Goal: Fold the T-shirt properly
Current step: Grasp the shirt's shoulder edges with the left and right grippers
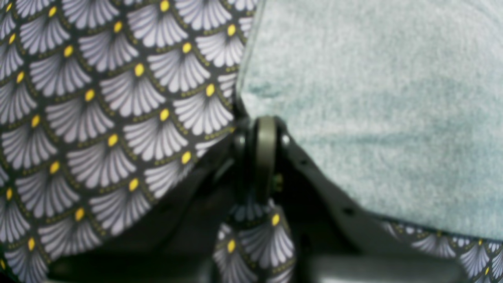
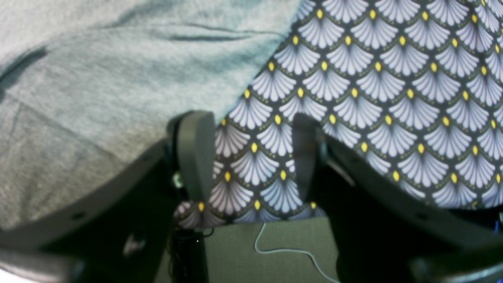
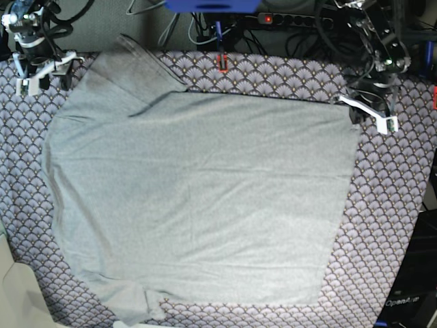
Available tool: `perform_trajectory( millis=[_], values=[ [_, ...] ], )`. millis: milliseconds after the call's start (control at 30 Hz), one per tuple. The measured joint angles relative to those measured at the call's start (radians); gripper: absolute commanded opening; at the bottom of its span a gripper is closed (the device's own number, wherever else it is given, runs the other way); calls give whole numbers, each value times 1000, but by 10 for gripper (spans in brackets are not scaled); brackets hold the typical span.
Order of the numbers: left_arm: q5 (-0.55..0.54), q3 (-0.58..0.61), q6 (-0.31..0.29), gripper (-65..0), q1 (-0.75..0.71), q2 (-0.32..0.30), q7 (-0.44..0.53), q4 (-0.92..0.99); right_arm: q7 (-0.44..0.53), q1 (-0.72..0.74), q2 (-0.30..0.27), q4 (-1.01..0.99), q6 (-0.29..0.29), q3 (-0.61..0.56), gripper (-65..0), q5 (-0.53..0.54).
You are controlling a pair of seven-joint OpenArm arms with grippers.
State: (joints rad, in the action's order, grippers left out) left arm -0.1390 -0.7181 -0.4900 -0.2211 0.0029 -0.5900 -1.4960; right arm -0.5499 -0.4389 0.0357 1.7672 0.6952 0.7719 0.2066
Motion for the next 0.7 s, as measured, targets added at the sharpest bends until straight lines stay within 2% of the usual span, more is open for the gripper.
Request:
perform_trajectory(
  millis=[267, 400, 700],
  values=[
    [0, 0, 0, -650, 0, 0, 0, 0, 0, 0, 1, 0, 0, 0, -322, 0],
    [0, 0, 0, -650, 0, 0, 0, 0, -1, 1, 26, -1, 0, -3, -322, 0],
    [0, 0, 0, -650, 0, 0, 2, 0, 14, 26, 26, -112, 0, -25, -322, 4]
  ],
)
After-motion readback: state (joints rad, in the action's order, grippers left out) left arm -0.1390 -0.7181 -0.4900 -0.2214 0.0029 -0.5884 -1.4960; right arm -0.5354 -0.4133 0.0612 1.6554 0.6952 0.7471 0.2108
